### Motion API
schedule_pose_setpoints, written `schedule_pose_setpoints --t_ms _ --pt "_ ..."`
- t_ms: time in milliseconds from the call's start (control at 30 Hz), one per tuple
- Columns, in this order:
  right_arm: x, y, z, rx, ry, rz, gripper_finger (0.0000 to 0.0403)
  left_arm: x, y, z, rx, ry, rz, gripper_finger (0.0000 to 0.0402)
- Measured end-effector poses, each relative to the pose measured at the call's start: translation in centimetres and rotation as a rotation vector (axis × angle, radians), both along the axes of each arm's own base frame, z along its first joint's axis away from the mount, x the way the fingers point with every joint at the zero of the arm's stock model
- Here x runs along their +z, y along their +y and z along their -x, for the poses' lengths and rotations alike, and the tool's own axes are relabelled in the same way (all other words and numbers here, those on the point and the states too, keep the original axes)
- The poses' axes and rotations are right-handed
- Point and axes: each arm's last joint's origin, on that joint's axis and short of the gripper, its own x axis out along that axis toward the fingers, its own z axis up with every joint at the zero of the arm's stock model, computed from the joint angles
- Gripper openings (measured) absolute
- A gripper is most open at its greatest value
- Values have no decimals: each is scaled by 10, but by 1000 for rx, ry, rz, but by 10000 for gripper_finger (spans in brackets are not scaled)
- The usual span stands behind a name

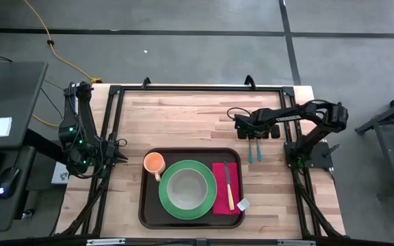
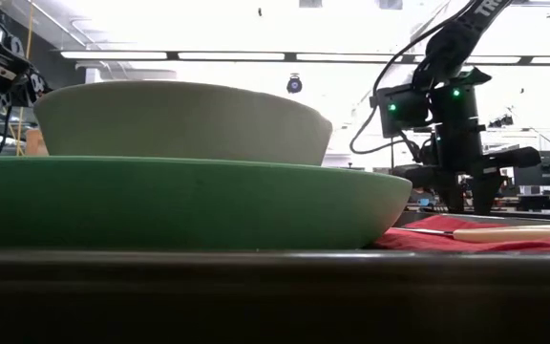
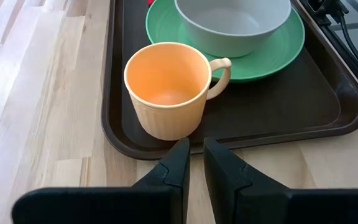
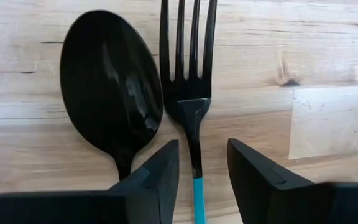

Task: Set up tray
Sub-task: Put the blue fork on the red napkin to the left side of the yellow knife

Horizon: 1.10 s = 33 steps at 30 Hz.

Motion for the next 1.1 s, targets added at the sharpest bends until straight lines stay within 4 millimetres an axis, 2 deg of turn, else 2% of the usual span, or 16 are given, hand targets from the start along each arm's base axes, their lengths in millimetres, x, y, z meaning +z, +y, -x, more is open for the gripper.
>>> schedule_pose_setpoints --t_ms 233,600,1100 --pt "-1 0 0 1 -1 1 90 0 0 0 0 0 1 79" --pt "-1 0 1 1 7 2 6 0 0 0 0 0 1 79" --pt "3 3 6 5 24 -11 7 0 0 0 1 0 1 79"
